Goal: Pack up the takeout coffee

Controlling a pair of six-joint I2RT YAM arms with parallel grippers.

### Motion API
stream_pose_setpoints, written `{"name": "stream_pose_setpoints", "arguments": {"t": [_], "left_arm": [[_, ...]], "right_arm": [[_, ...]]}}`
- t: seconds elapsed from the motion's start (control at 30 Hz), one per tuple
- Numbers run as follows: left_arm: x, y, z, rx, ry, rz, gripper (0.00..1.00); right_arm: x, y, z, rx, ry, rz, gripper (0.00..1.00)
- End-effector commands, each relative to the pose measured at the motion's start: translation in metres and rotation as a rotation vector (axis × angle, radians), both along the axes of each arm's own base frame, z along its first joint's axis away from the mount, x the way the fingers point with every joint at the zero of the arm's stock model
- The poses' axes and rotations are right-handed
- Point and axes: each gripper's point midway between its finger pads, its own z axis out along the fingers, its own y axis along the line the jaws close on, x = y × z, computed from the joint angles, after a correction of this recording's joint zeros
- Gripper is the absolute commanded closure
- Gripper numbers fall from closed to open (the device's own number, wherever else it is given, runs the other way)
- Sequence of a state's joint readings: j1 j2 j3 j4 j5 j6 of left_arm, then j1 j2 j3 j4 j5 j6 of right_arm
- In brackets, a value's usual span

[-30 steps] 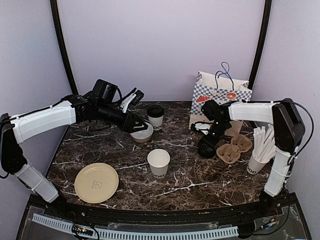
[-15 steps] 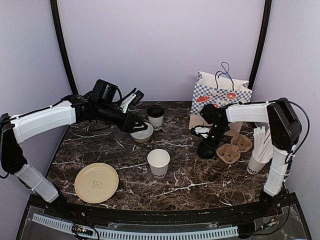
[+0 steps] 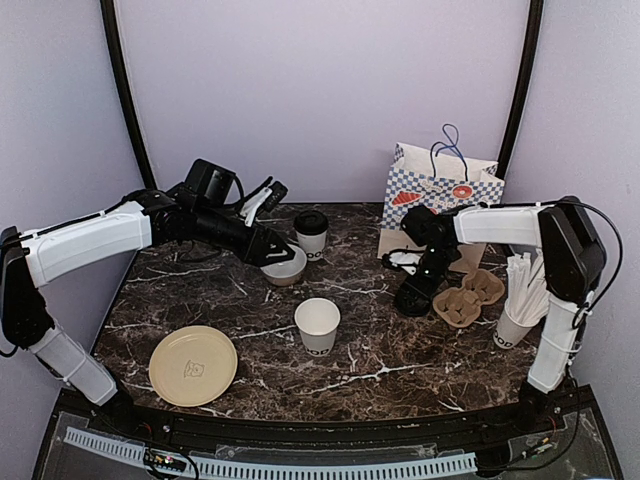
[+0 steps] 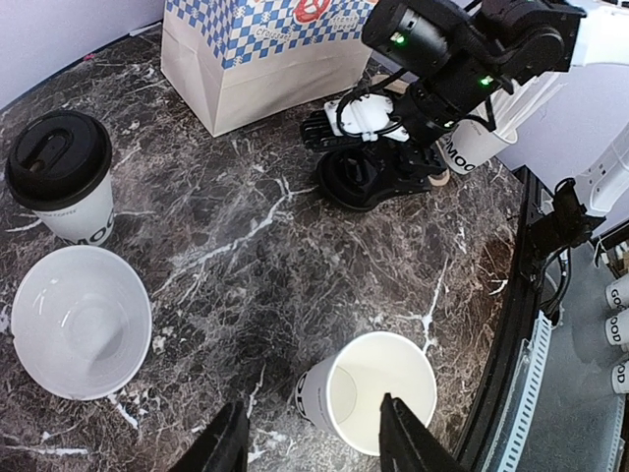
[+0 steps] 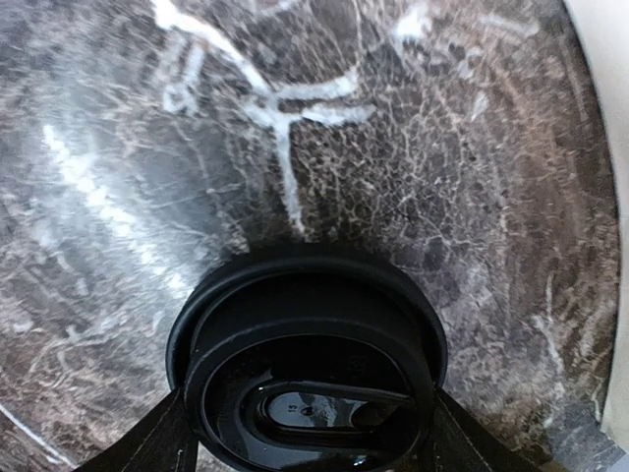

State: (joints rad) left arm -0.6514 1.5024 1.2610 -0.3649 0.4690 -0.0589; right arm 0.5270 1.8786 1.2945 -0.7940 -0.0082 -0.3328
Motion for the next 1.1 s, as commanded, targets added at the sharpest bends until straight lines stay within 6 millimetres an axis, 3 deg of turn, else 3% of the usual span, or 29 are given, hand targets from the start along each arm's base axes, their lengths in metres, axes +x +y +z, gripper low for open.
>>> {"name": "stream_pose_setpoints", "arguments": {"t": [0.0, 0.23, 0.37, 0.7, 1.07], "left_arm": [[-0.002, 0.005, 0.008, 0.021, -0.035, 0.007, 0.52], [0.021, 0.029, -0.006, 0.130, -0.048, 0.166, 0.52], [0.031, 0.049, -0.008, 0.129, -0.017, 0.251, 0.51], [0.030, 0.064, 0.007, 0.095, -0.040, 0.287, 0.51], [0.024, 0.067, 0.006, 0.073, -0.036, 0.290, 0.51]], "right_arm": [[-0.004, 0.028, 0.061, 0.108, -0.080, 0.094, 0.28], [-0.042, 0.086, 0.137, 0.292, -0.100, 0.320, 0.29], [-0.073, 0.114, 0.162, 0.339, -0.076, 0.459, 0.28], [-0.101, 0.159, 0.159, 0.308, -0.020, 0.608, 0.27], [-0.097, 0.195, 0.143, 0.269, 0.004, 0.647, 0.26]]}}
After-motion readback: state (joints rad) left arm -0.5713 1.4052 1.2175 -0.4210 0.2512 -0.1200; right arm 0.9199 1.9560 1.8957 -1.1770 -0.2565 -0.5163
